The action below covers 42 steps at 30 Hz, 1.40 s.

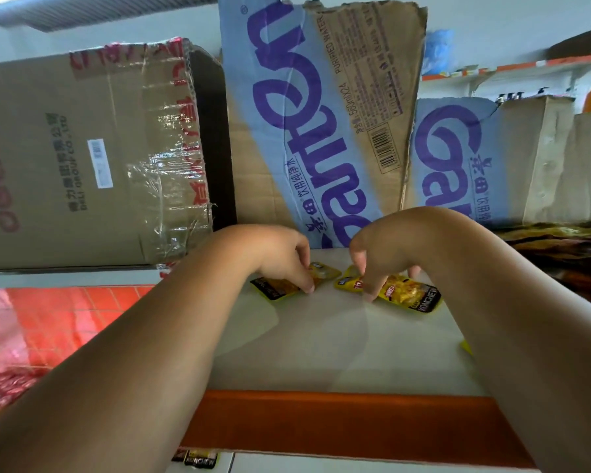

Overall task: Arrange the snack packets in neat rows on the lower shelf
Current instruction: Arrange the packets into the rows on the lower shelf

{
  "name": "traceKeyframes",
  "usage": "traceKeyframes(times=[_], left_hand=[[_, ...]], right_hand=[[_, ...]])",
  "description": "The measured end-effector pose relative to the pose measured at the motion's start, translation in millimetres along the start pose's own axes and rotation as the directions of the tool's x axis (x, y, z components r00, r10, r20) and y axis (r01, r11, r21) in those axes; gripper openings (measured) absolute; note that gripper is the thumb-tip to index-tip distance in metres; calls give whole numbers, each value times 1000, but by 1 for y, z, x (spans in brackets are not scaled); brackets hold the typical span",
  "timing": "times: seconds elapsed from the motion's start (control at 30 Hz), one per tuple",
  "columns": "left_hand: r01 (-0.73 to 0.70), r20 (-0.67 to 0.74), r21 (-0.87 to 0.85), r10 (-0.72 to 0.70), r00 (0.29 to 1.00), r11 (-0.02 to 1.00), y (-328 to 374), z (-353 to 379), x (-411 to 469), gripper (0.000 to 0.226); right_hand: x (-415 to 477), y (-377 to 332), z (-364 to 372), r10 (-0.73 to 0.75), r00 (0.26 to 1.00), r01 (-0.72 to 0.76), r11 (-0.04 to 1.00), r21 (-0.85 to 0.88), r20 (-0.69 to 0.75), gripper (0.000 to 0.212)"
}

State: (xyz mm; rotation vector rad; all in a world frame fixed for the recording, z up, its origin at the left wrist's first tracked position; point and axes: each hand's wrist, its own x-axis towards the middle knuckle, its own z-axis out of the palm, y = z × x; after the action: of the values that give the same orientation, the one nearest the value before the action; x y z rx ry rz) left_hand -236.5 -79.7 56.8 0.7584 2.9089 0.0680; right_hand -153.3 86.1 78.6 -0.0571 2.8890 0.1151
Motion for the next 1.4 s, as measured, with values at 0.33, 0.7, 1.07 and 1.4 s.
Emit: traceKeyframes(times=[0.33, 0.7, 1.07, 1.4], left_hand=[[-58, 11, 83, 57, 998, 995, -2, 0, -22, 43], [-218, -22, 62, 220, 975, 974, -23, 8, -58, 35], [-420, -223, -335, 362, 905, 843, -125, 38, -85, 30], [-519, -473, -602, 253, 844, 606, -299, 97, -121, 28]], right_hand=[[15, 6, 7, 32, 999, -31, 995, 95, -10, 28], [27, -8, 8, 48, 999, -49, 999, 21, 25, 30], [13, -88, 13, 90, 994, -80, 986, 146, -61, 29], [32, -283, 15, 169, 953, -136, 980, 144, -251, 31]])
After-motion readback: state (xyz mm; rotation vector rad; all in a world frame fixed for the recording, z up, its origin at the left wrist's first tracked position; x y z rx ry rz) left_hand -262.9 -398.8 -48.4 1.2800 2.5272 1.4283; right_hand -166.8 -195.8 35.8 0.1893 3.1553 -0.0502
